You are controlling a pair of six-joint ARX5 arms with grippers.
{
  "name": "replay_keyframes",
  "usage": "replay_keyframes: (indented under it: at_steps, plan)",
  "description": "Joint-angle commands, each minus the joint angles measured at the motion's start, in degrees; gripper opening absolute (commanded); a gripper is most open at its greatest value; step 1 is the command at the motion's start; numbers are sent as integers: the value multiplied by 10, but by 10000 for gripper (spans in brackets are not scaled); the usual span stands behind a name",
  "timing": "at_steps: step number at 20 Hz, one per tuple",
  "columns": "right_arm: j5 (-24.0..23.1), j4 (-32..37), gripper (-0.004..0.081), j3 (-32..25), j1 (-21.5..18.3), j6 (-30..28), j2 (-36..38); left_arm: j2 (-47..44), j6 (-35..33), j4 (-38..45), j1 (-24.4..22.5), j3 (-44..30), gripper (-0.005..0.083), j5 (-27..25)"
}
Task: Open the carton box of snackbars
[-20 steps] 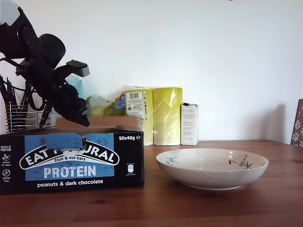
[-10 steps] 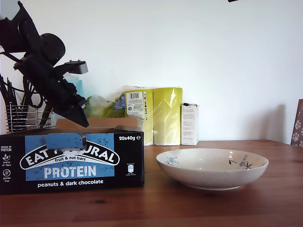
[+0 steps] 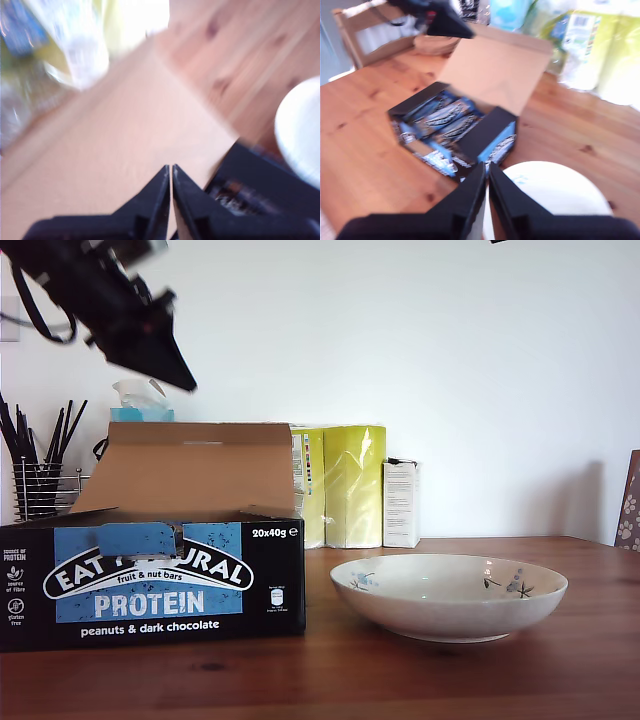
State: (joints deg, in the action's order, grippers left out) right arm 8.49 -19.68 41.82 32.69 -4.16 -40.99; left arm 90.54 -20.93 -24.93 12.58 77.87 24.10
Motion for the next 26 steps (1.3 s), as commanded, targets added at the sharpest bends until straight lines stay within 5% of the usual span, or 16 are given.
replay_keyframes:
  at_steps: [1,7,14,20,26]
  plan:
    - [1,6,-13,0,-24,-5,3,-19,9,3,-1,-57,-22,2]
    - [79,-14,-13,0,-112,-23,3,-201,62,99,-19,-264,-22,-2]
    - [130,-56,-13,-5,-113,-23,26,-432,157,117,-19,-454,-22,-15]
    - [130,-124,-13,-6,-110,-16,122,-645,197,16,24,-474,-22,-87]
    - [130,-138,-13,-6,-110,13,134,-688,205,-54,28,-474,-21,-90]
